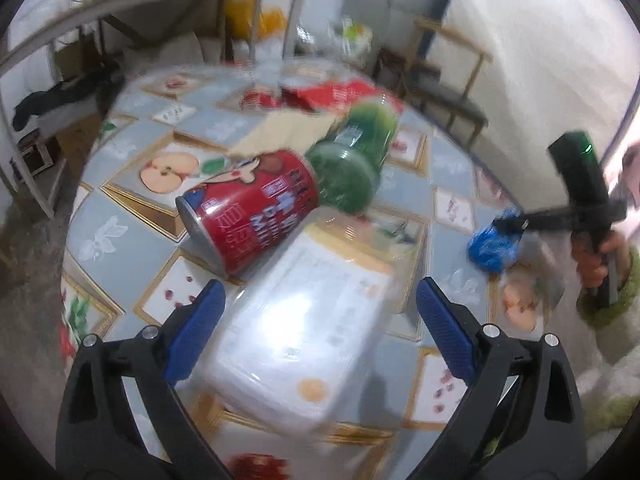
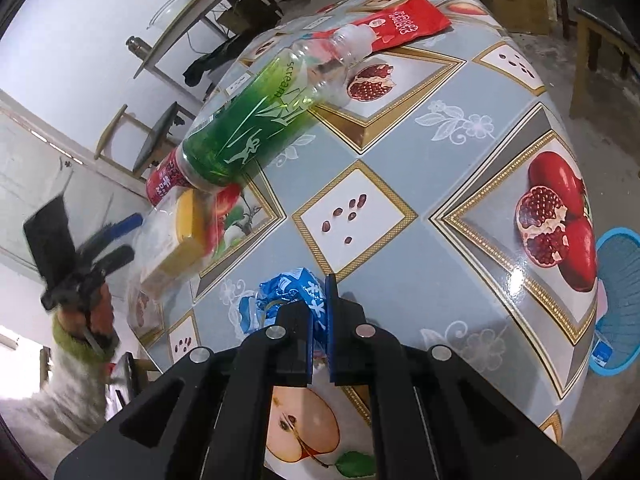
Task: Collect trash
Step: 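Grasp the crumpled blue wrapper with the right gripper while the left gripper approaches the clear container, then grasp the clear plastic container with the left gripper and lift it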
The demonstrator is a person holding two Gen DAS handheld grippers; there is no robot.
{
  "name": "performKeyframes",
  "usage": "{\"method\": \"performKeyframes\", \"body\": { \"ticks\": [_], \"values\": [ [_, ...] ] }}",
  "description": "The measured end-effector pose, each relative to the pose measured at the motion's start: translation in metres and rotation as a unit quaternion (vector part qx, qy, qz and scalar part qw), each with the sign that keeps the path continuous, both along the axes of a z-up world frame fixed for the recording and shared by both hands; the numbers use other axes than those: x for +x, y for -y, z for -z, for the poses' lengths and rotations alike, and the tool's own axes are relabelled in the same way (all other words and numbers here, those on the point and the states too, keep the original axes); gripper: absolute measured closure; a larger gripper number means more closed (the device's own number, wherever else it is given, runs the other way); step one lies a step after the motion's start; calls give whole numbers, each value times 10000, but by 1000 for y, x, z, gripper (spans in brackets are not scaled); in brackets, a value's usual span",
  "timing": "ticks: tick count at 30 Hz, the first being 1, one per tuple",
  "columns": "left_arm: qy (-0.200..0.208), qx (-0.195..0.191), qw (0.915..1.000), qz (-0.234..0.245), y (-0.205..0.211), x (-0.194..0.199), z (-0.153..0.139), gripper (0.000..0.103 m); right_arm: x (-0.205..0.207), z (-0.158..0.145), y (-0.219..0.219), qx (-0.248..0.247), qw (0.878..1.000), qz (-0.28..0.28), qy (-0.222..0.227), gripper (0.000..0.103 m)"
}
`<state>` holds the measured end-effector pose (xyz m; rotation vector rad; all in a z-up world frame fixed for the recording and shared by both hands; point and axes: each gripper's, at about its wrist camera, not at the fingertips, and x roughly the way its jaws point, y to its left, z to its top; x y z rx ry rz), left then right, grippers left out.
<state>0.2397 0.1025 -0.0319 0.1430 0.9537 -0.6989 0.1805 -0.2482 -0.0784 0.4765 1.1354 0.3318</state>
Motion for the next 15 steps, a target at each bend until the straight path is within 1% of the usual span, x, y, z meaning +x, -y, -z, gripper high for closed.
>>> {"method": "performKeyframes", "body": {
  "ticks": [1,3,5,6,7,10,12,14,15],
  "values": [
    [-161,96,9996,220,2,9,2,10,0,1,0,9,10000,-10,-8,97],
    [-294,89,9989,365,2,17,5,10,1,1,1,38,10000,-18,-23,97],
    [-682,3,9964,503,3,27,11,10,1,2,1,49,10000,-28,-33,97],
    [-882,24,9946,543,4,31,15,10,1,3,1,53,10000,-25,-36,97],
    [-1000,65,9932,592,6,31,17,10,1,4,1,55,10000,-16,-40,97],
    [-1095,106,9901,873,15,24,16,10,1,8,3,136,9999,34,-75,97],
    [-1073,185,9892,976,21,17,15,10,1,10,4,144,9998,49,-84,97],
    [-957,474,9888,1039,30,10,14,10,1,11,4,148,9998,56,-99,97],
    [-884,684,9879,1079,37,5,15,10,0,12,4,156,9998,62,-102,97]
  ]
}}
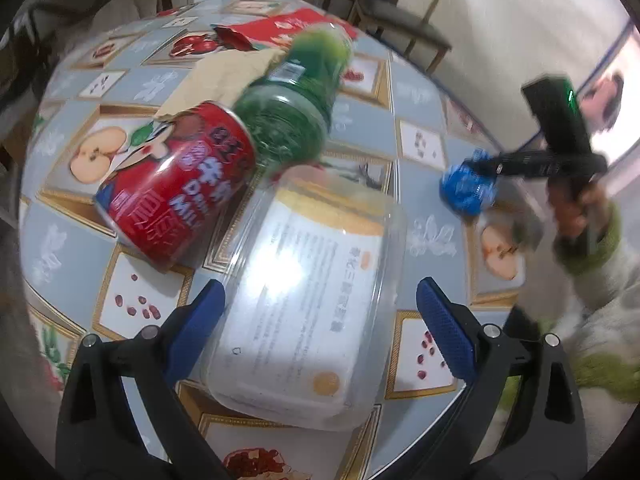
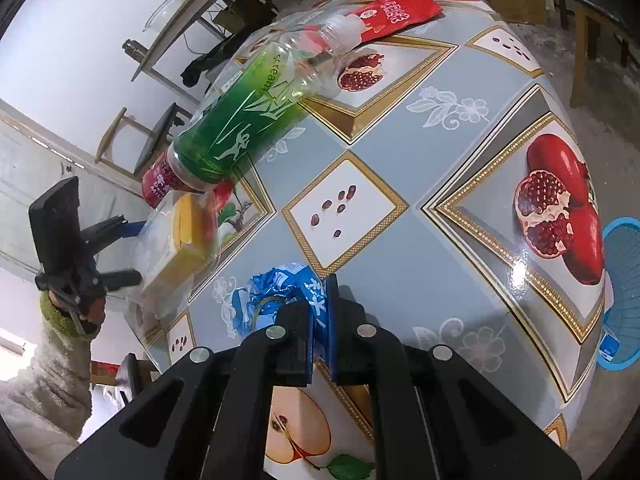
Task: Collect trash
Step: 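Grasp the clear plastic container with the left gripper and lift it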
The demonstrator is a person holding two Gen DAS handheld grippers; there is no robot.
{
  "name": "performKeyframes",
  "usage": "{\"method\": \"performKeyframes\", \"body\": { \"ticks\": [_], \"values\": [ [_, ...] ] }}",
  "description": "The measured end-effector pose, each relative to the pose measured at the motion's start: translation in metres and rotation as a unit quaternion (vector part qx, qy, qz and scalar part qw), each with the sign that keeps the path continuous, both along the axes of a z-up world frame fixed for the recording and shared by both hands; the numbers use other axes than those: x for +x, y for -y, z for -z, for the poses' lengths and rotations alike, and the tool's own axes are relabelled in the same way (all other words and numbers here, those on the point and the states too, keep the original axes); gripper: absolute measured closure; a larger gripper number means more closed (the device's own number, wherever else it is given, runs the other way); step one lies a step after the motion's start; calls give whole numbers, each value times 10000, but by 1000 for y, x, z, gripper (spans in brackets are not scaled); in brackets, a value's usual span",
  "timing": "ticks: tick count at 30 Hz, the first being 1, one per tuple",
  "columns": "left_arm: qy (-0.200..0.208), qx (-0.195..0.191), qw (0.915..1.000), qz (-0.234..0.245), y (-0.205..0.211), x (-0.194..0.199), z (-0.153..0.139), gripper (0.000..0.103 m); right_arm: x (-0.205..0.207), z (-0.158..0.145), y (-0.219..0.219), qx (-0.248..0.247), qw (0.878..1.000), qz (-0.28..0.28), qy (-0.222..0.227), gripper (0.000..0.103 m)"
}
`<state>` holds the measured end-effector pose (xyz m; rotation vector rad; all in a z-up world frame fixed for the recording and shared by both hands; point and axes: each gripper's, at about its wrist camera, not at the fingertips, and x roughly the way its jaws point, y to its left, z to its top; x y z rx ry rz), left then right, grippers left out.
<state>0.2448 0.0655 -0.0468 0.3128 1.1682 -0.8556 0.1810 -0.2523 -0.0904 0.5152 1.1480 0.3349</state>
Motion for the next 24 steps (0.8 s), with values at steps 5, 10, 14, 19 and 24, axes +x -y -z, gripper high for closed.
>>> {"method": "performKeyframes", "body": {
  "ticks": [5,10,14,19,24],
  "values": [
    [201,457,9983,305,19,-11,-1,10,0,0,0,-28,10000,1,13,97],
    [454,1149,9904,628,37,-15,10,10,-2,0,-2,-38,10000,-4,40,96],
    [523,1562,9838,701,44,-16,22,11,-4,0,-2,-21,10000,3,71,97],
    [608,1485,9855,548,40,-14,18,15,-6,2,-1,42,9999,49,110,96],
    [635,1281,9891,351,33,-16,3,18,-8,1,-1,32,9998,40,166,97]
  ]
}}
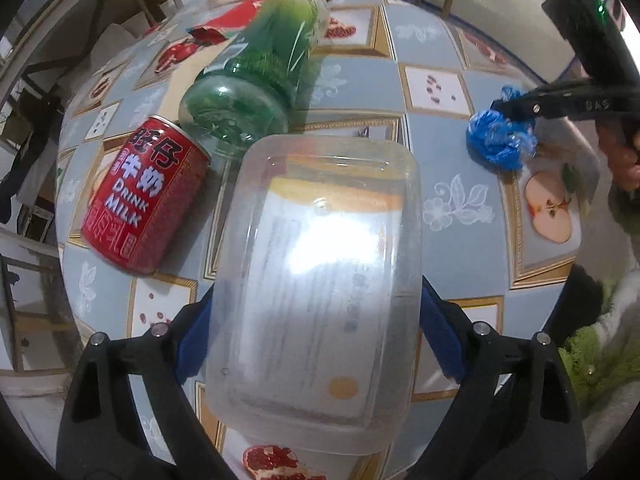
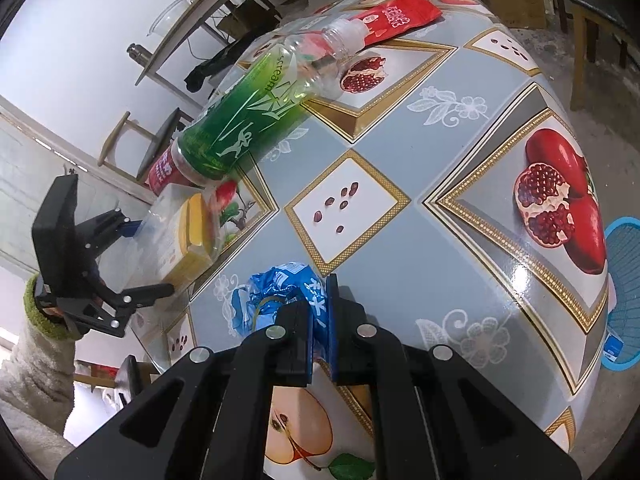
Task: Collect trash
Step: 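Grasp the clear plastic container with the left gripper and lift it, then release the blue wrapper and grasp the red milk can with the right gripper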
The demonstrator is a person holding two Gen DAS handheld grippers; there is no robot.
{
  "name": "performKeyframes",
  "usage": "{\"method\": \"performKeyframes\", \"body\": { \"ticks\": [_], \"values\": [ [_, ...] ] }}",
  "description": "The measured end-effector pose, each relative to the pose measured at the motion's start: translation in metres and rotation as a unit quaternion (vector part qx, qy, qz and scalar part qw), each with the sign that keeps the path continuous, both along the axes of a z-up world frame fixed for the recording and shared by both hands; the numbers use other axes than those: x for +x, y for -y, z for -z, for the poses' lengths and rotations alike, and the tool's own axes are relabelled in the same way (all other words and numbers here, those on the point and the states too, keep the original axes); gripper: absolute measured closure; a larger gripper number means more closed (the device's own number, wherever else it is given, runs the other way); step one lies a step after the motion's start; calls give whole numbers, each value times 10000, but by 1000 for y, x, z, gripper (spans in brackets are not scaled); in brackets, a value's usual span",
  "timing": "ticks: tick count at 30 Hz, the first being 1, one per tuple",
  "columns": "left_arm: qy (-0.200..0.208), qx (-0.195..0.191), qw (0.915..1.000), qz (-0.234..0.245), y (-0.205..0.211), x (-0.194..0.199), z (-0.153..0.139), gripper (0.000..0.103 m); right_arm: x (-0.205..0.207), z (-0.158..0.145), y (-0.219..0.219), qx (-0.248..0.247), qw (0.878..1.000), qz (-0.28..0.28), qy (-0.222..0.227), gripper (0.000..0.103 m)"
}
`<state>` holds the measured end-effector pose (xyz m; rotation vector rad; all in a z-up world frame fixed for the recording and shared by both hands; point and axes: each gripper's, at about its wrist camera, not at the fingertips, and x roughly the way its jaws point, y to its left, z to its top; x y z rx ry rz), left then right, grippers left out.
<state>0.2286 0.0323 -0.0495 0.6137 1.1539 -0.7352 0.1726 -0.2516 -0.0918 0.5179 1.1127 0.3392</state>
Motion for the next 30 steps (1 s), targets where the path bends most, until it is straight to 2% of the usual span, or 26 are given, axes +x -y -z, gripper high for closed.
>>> {"method": "performKeyframes", "body": {
  "ticks": [6,13,23,24,26,27,28,30],
  "values": [
    [251,-288,9992,-139,-7,-15,-22,19,-3,0,2,58,10000,18,26,96],
    [451,-726,9948,-549,-24,-36,-46,20,-6,-3,7,-31,9999,137,86,96],
    [826,-1422,9774,-1324,-52,-47,-77,20,-9,-10,15,-216,9989,388,152,96],
    [867,-1468,9753,-1405,-55,-48,-79,20,-9,-12,16,-267,9989,336,173,93],
    [883,-1558,9720,-1524,-63,-46,-81,20,-8,-18,15,-433,9986,220,221,75],
    [892,-1599,9703,-1583,-67,-45,-81,20,-6,-24,15,-625,9975,160,294,62],
    [919,-1615,9689,-1631,-71,-45,-81,20,-5,-31,13,-832,9956,104,410,56],
    [962,-1634,9669,-1705,-76,-43,-80,20,-1,-43,11,-1079,9924,7,597,50]
  ]
}}
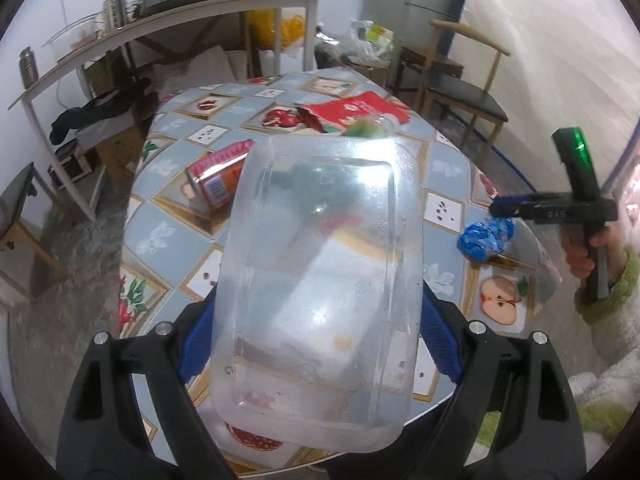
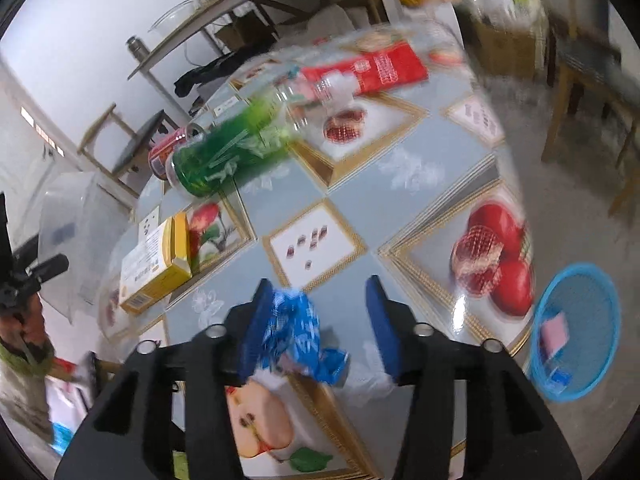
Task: Collect trash
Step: 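Release the blue wrapper and grasp the red milk can with the right gripper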
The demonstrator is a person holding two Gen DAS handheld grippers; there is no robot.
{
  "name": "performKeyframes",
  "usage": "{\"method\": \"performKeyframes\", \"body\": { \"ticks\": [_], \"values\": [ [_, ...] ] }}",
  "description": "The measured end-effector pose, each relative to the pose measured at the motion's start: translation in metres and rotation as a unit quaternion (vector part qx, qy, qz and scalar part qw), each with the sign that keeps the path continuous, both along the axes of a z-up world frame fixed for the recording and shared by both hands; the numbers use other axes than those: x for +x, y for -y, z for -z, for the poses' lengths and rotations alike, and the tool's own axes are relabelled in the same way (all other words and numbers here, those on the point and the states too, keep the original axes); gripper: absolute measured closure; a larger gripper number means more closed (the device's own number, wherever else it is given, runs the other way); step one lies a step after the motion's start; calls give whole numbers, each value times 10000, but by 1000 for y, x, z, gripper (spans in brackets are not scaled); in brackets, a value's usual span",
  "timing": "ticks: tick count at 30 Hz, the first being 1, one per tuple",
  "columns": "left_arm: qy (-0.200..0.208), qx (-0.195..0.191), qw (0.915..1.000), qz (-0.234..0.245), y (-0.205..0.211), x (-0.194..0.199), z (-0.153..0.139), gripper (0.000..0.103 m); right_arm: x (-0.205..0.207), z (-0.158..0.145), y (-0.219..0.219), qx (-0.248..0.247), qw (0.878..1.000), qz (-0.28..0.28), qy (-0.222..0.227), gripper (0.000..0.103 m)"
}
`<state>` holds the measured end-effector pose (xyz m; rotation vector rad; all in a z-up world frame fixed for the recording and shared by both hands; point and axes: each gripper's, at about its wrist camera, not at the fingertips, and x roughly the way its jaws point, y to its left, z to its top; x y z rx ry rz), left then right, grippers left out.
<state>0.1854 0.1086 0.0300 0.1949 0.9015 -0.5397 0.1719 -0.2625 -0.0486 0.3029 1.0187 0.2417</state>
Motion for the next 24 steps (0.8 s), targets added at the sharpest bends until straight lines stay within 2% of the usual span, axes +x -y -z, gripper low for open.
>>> {"method": "performKeyframes", "body": {
  "ticks": [4,6,7,9,11,12,14,16,17,18,20,21,24],
  "values": [
    [-82,-188,9996,-185,-13,5,9,20,16,-22,-6,-271,9991,-237,222,47],
    [-96,-268,9993,-236,-20,7,14,20,29,-41,-19,-513,9955,-609,508,44],
    [-91,-316,9991,-267,-24,8,16,20,37,-54,-28,-662,9910,-885,761,36],
    [-108,-406,9985,-342,-32,11,18,20,59,-82,-57,-1004,9742,-1527,1324,26],
    [-141,-494,9976,-461,-42,15,20,20,91,-107,-96,-1291,9474,-2341,1762,21],
    [-149,-515,9973,-497,-45,17,20,20,104,-113,-113,-1403,9371,-2617,1836,20],
    [-183,-501,9967,-608,-52,21,20,20,147,-121,-162,-1678,9128,-3241,1835,20],
    [-169,-487,9967,-623,-57,24,18,20,179,-117,-200,-1805,8945,-3729,1680,20],
    [-152,-455,9968,-634,-58,24,17,20,197,-110,-223,-1894,8818,-4003,1623,20],
    [-154,-415,9969,-653,-60,26,17,20,218,-97,-252,-2082,8609,-4373,1557,20],
    [-175,-428,9966,-678,-61,27,18,20,245,-70,-291,-2497,8352,-4671,1481,20],
    [-219,-454,9962,-708,-62,29,20,20,254,-58,-305,-2694,8278,-4714,1412,20],
    [-348,-538,9952,-740,-66,31,27,20,278,-9,-341,-3132,7987,-5079,779,18]
  ]
}}
